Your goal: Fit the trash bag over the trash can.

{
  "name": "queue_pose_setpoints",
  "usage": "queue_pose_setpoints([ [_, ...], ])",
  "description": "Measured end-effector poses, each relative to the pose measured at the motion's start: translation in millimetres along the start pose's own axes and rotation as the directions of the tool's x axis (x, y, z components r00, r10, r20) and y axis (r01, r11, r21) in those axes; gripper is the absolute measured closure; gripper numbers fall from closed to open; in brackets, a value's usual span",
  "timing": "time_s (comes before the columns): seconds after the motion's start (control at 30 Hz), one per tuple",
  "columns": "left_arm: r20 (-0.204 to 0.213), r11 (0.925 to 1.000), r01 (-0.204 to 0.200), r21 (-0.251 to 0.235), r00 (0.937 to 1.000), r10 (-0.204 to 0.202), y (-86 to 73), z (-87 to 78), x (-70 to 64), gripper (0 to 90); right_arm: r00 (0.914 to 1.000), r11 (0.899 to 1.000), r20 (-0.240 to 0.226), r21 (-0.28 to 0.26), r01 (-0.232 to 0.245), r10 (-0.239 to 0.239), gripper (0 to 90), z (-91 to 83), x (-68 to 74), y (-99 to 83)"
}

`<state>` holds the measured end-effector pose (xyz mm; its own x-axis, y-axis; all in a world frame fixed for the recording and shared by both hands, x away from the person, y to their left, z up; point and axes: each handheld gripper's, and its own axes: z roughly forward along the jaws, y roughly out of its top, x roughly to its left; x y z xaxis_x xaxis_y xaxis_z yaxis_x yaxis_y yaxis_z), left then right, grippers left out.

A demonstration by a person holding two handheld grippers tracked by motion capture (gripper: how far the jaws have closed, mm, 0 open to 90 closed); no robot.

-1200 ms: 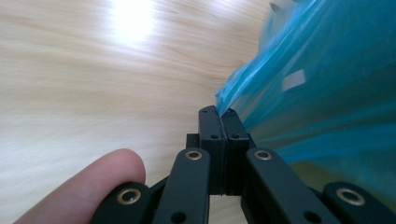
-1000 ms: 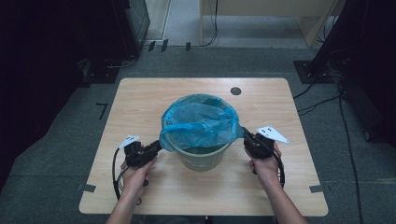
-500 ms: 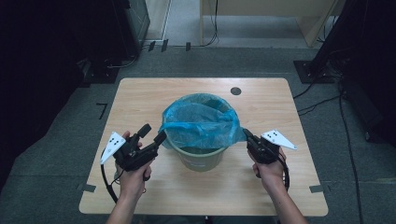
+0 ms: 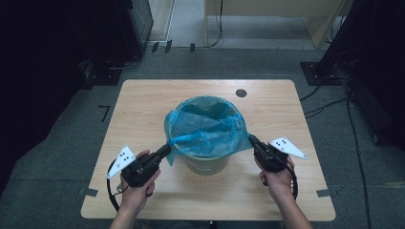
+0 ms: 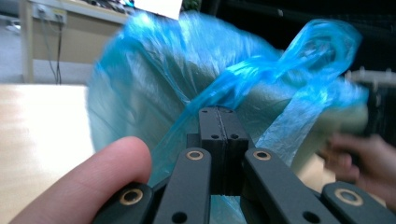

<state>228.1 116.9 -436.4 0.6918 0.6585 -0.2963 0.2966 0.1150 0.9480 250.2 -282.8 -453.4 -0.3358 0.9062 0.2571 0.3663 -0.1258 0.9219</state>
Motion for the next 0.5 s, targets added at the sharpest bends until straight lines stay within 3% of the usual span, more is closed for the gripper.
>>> queue_pose_setpoints([
  [0.1, 0.002, 0.9978, 0.059, 0.028, 0.9982, -0.059, -21.7, -1.4, 9.5, 90.0, 0.9999, 1.0, -0.006, 0.004, 0.01, -0.01, 89.1, -1.6, 2.1, -2.1],
  [0.17, 0.021, 0.9934, 0.104, 0.05, 0.9943, -0.105, -27.7, -0.6, 14.1, 90.0, 0.9997, 1.0, -0.015, 0.006, 0.02, -0.02, 89.2, -3.3, 6.6, -2.8],
  [0.2, 0.019, 0.9925, 0.105, 0.063, 0.9941, -0.106, -28.2, 0.3, 13.4, 90.0, 0.9997, 1.0, -0.015, 0.006, 0.02, -0.02, 89.2, -3.3, 6.6, -2.8],
  [0.27, -0.01, 0.9902, 0.052, 0.129, 0.9986, -0.052, -31.7, 2.8, 10.6, 90.0, 0.9989, 0.999, -0.012, 0.01, 0.046, -0.046, 89.3, -7.0, 13.5, -3.2],
  [0.3, -0.017, 0.9842, 0.045, 0.171, 0.9989, -0.043, -35.4, 5.1, 10.4, 90.0, 0.9959, 0.996, -0.013, 0.006, 0.089, -0.089, 89.2, -11.3, 20.0, -4.6],
  [0.33, -0.032, 0.9761, 0.044, 0.213, 0.9988, -0.038, -39.6, 7.6, 11.3, 90.0, 0.9959, 0.996, -0.013, 0.006, 0.089, -0.089, 89.2, -11.3, 20.0, -4.6],
  [0.37, -0.147, 0.9555, 0.05, 0.291, 0.9891, -0.007, -46.4, 13.1, 15.8, 90.0, 0.9933, 0.993, -0.013, 0.018, 0.115, -0.114, 89.3, -13.0, 23.7, -6.9],
  [0.4, -0.147, 0.9555, 0.05, 0.291, 0.9891, -0.007, -46.4, 13.1, 15.8, 90.0, 0.9933, 0.993, -0.013, 0.018, 0.115, -0.114, 89.3, -13.0, 23.7, -6.9],
  [0.43, -0.261, 0.9369, 0.161, 0.31, 0.9621, -0.079, -49.4, 16.7, 28.5, 90.0, 0.9928, 0.992, 0.007, 0.042, 0.119, -0.119, 89.4, -10.3, 21.9, -11.7],
  [0.47, -0.261, 0.9369, 0.161, 0.31, 0.9621, -0.079, -49.4, 16.7, 28.5, 90.0, 0.9949, 0.993, 0.01, 0.059, 0.1, -0.1, 89.5, -7.6, 19.4, -14.7],
  [0.5, -0.31, 0.9324, 0.203, 0.299, 0.9449, -0.107, -49.9, 16.0, 35.6, 90.0, 0.9949, 0.993, 0.01, 0.059, 0.1, -0.1, 89.5, -7.6, 19.4, -14.7],
])
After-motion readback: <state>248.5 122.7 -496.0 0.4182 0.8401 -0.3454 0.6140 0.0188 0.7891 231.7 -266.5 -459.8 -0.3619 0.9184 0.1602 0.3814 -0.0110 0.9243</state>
